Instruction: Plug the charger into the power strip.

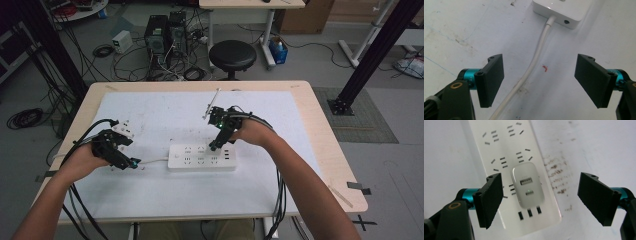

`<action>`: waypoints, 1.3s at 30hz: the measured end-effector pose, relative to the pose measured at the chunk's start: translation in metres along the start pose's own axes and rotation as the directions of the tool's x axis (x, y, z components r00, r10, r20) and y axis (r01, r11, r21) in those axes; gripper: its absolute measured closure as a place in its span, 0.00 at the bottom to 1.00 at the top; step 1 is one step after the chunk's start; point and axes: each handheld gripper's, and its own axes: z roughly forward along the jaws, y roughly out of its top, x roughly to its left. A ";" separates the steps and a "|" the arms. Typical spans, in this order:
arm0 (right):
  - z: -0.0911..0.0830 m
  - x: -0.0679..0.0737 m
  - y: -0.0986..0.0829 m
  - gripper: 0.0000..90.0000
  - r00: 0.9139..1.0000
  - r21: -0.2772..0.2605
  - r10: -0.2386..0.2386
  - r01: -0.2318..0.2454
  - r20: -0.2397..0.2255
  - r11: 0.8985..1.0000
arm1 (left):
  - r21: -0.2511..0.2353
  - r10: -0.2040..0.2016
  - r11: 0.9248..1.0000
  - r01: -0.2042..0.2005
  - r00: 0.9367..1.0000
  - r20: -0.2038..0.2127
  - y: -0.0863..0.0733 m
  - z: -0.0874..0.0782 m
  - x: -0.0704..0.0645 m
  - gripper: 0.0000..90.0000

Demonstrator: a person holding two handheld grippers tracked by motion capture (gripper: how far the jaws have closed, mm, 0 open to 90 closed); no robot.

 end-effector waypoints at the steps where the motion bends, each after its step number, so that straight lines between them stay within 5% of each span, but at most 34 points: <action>1: -0.004 -0.001 -0.003 0.22 1.000 -0.012 0.011 -0.011 -0.003 1.000 | 0.000 0.000 1.000 0.000 1.000 0.000 0.000 0.000 0.000 0.26; 3: -0.010 0.000 -0.009 0.10 0.999 -0.015 -0.016 0.016 -0.052 1.000 | -0.001 0.004 1.000 -0.004 1.000 -0.001 0.002 -0.001 -0.003 0.26; 5: -0.015 0.003 -0.011 0.10 0.998 -0.015 -0.025 0.025 -0.053 1.000 | 0.002 0.007 1.000 -0.007 1.000 -0.001 0.002 -0.002 -0.003 0.26; 10: -0.023 0.005 -0.018 0.10 0.998 0.037 0.025 -0.027 0.060 0.999 | -0.006 0.000 1.000 0.000 1.000 -0.018 0.005 -0.008 -0.003 0.26; 12: -0.031 0.003 -0.021 0.09 0.990 0.026 0.053 -0.057 0.129 0.998 | 0.001 -0.001 1.000 0.001 1.000 -0.020 0.007 -0.011 -0.004 0.26; 13: -0.034 0.003 -0.022 0.01 0.988 0.017 0.075 -0.078 0.136 0.997 | 0.001 -0.001 1.000 0.001 1.000 -0.020 0.007 -0.011 -0.004 0.26; 16: -0.038 0.001 -0.025 0.01 0.988 0.026 0.104 -0.108 0.113 0.994 | 0.004 -0.014 1.000 0.014 0.999 -0.030 0.007 -0.013 -0.004 0.26; 24: -0.054 0.003 -0.050 0.01 0.978 0.050 0.125 -0.135 0.168 0.990 | -0.025 -0.031 0.999 0.030 0.998 -0.046 0.007 -0.017 -0.005 0.26; 30: -0.065 -0.003 -0.075 0.01 0.967 0.018 0.194 -0.199 0.166 0.980 | -0.033 -0.042 0.999 0.041 0.998 -0.056 0.011 -0.018 -0.004 0.26; 39: -0.069 -0.009 -0.095 0.01 0.963 -0.007 0.222 -0.224 0.155 0.975 | -0.058 -0.063 0.997 0.058 0.995 -0.077 0.014 -0.021 -0.001 0.26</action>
